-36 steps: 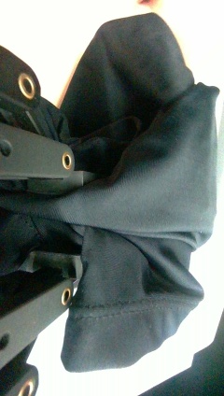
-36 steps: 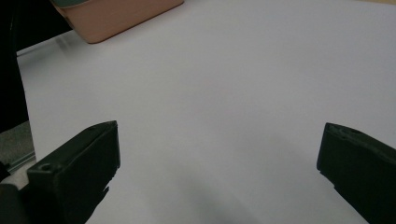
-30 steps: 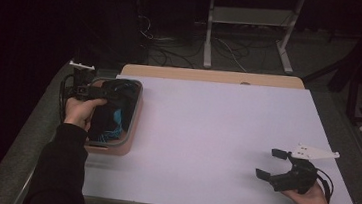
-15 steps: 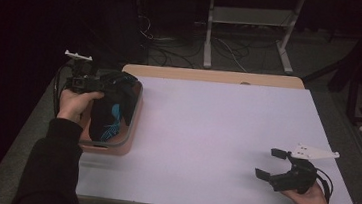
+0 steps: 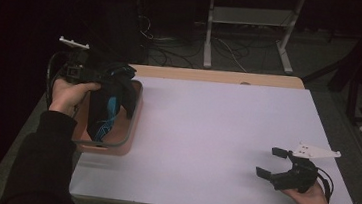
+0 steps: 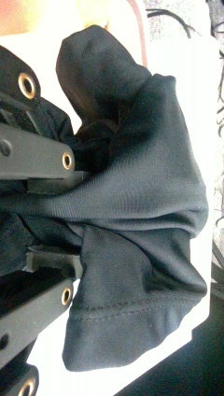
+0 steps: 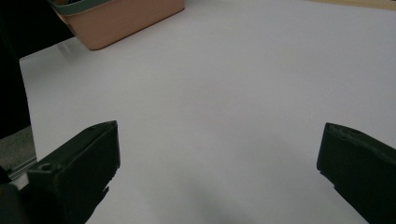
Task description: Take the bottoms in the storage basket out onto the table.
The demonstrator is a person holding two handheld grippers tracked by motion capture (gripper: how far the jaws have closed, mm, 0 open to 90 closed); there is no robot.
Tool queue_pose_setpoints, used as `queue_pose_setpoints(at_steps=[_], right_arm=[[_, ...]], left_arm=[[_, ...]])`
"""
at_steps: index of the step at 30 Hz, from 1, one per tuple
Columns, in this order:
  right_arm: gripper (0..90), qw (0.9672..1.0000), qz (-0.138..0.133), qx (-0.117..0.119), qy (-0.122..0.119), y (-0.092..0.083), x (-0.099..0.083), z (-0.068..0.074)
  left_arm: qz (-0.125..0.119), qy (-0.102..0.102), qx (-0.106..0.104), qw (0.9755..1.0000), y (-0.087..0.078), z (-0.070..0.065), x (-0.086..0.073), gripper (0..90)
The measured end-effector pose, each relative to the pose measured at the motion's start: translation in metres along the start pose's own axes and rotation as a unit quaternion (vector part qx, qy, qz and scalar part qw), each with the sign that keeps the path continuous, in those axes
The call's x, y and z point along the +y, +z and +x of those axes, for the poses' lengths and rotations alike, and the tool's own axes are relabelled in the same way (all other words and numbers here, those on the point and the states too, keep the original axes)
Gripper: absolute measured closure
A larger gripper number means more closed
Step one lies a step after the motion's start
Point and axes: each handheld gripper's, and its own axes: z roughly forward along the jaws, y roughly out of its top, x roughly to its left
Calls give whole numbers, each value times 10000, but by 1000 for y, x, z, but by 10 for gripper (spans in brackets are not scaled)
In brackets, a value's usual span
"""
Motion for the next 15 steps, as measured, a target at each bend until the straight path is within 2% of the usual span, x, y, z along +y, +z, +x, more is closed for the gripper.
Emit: queue_pose_setpoints(at_steps=[6,15], right_arm=[[0,10000,-32,-8,41,-1,0,-1],[0,10000,-59,-20,32,-1,1,-2]], left_arm=[[35,111,67,9999,-11,-10,8,699],[-68,275,122,9995,-31,-25,22,699]])
